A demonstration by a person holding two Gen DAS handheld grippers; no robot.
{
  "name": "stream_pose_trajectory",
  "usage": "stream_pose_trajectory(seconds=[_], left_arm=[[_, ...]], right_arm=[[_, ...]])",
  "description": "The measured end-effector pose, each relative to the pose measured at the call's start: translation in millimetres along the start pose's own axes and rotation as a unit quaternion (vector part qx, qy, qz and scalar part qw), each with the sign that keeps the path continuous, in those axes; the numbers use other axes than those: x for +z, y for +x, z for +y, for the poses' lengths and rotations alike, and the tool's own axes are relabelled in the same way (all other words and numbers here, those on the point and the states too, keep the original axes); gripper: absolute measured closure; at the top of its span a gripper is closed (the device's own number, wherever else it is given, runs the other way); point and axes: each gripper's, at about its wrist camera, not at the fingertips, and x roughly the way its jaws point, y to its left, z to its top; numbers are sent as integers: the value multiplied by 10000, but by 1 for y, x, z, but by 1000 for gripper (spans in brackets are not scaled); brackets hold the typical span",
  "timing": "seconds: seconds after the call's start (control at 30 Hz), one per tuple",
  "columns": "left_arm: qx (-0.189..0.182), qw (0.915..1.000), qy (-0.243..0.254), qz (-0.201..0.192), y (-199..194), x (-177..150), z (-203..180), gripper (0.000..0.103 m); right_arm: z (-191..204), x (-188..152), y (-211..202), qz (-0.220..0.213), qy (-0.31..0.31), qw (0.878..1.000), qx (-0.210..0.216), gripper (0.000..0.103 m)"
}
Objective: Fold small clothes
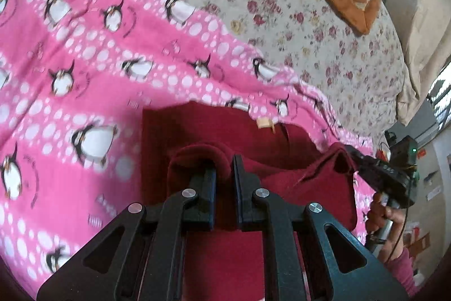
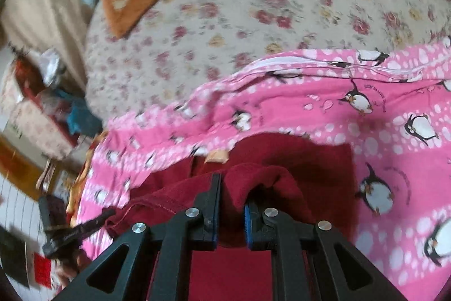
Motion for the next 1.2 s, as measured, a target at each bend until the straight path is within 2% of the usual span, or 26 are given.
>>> stream_pose_trajectory(seconds=[0.1,0.17,0.2,0.23,0.27,0.33,0.4,0.53,0.6,0.7,0.8,0.87,0.9,0.97,1.07,1.2], left_arm=[[169,9997,180,72,11,9,-7,93],[83,9993,-13,352,22,15,0,92],[-2,9991,-100,408,23,16,3,88],[-83,9989,-161,432,21,18,5,82],[-145,9990,-174,395,15,19,6,77],[-156,9997,-130,143,-1,21,5,33],[-188,9995,-128,-197,-18,22,4,25],[-254,9992,-30,-295,-28,21,-4,25],[-129,9996,-61,-244,-18,18,-7,25],[337,9994,-72,9,9,14,-5,25],[1014,9946,-18,224,39,7,7,25],[1433,9889,-62,394,57,1,19,25],[1370,9896,-131,427,62,-2,26,25],[1234,9920,-97,229,62,-6,31,25],[1356,9905,116,217,63,-8,26,25],[1344,9905,-14,283,60,-6,27,25]], right_arm=[[-4,8,12,-94,37,9999,-83,91],[-8,10,24,75,111,9996,-232,88],[-11,11,28,184,192,9992,-299,82],[-15,11,29,248,307,9988,-279,64],[-20,12,24,207,465,9985,-198,53],[-23,16,6,-75,570,9979,-295,44],[-23,18,-20,-385,574,9972,-295,44],[-2,11,-30,-236,-20,9993,-299,47],[12,5,-18,21,-318,9988,-384,48],[24,0,8,260,-578,9964,-566,49],[31,4,40,332,-790,9927,-844,49],[25,11,64,401,-932,9849,-1405,49],[21,14,70,400,-921,9819,-1605,49],[-2,22,83,327,-643,9786,-1925,49],[-27,26,90,269,-251,9805,-1930,54],[-25,24,81,183,-243,9803,-1953,54]])
